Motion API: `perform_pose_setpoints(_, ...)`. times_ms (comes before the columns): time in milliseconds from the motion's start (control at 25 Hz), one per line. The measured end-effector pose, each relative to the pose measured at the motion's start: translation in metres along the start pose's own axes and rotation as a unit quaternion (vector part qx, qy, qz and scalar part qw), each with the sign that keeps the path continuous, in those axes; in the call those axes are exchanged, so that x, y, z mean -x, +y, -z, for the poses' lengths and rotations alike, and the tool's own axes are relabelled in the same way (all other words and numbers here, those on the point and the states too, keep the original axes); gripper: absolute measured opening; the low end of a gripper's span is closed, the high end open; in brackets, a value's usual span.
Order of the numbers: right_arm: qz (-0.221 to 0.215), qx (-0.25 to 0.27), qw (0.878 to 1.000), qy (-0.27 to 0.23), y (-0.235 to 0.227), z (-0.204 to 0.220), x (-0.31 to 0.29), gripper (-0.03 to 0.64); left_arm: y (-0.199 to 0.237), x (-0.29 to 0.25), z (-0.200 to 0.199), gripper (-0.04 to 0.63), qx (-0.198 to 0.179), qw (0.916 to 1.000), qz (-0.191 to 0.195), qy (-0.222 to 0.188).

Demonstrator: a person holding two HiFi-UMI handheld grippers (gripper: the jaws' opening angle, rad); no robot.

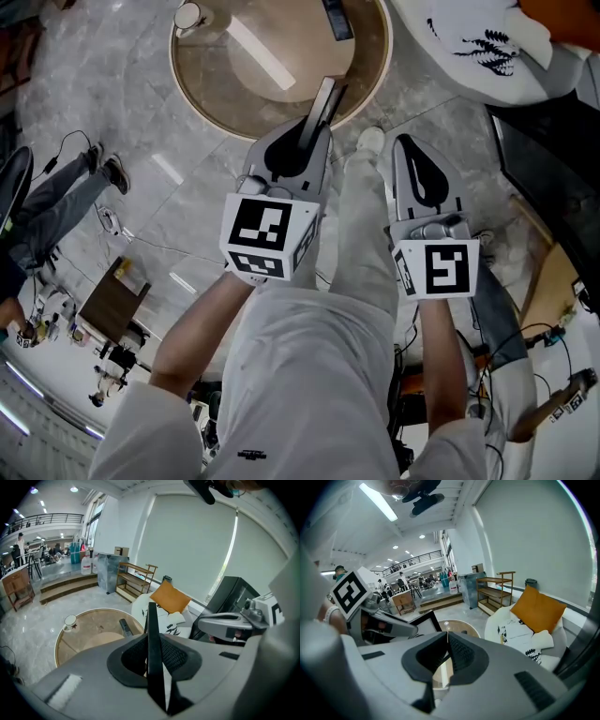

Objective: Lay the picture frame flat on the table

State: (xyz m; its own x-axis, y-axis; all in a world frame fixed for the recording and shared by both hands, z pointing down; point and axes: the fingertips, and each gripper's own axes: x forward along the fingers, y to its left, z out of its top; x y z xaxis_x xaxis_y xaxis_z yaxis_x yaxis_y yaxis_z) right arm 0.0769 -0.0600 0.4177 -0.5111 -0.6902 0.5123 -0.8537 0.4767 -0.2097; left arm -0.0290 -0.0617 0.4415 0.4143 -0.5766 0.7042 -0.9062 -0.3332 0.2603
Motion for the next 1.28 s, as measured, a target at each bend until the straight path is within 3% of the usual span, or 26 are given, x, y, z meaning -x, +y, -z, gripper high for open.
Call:
perform_pose_setpoints(920, 0.007, -0.021, 0.999, 0.023, -0.035, 0.068, -0.063, 0.008, 0.008, -0.102, 0.041, 0.064, 0.026, 0.9995, 0.019, 0.003)
perform_pose_setpoints(1280, 0.006, -0.031, 0.999, 0.033, -0.045, 0.091, -0.083, 0.008, 0.018, -0.137, 0.056, 0.064, 0.053, 0.9985, 0.016, 0.003)
